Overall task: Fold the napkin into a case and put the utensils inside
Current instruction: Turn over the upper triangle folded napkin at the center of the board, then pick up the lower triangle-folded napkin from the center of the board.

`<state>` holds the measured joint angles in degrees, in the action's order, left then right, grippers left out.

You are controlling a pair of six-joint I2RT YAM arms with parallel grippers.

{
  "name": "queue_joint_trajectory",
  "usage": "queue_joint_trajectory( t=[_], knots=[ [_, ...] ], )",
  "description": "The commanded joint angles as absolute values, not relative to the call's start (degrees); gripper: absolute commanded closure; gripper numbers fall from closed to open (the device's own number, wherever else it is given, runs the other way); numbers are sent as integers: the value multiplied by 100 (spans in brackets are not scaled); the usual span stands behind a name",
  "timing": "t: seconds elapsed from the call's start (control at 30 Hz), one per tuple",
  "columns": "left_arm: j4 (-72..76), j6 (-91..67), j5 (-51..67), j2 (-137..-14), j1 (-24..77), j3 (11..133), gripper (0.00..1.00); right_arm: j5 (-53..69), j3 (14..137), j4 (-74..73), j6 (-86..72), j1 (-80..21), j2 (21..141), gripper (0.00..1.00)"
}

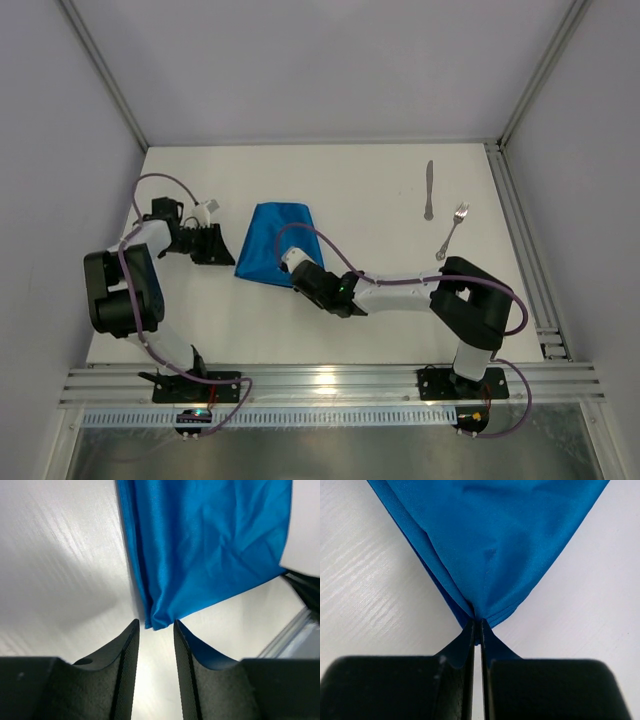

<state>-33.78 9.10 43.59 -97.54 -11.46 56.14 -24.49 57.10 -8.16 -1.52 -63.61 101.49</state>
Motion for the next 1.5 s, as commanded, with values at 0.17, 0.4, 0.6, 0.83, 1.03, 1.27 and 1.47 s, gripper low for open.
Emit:
queue_joint_trajectory(
  t=[0.17,0.4,0.6,0.83,1.03,1.27,1.47],
  knots=[
    [-3595,5101,3939,-8027,-880,5040,55,-1847,5572,-404,-35,-6161,9870,96],
    [-2892,7672,3773,-7286,-309,3947,31,-1187,5370,-115,-193,-5766,9677,96],
    [-1768,7884,3094,-7268,562,3271,27,-836,5414,-105,-202,-5581,9501,96],
    [-1081,7963,2462,-7585,958,3111,27,-335,5432,-123,-167,-5327,9343,96],
    [-1002,8330,2066,-8077,1134,3129,28,-158,5502,-211,-79,-5194,9316,96],
    [-1239,8534,2012,-8183,1160,3138,68,-211,5502,-290,-44,-5203,9369,96],
    [-1257,8448,2197,-7981,1160,3041,100,-88,5423,-422,-500,-5168,9054,68]
  ],
)
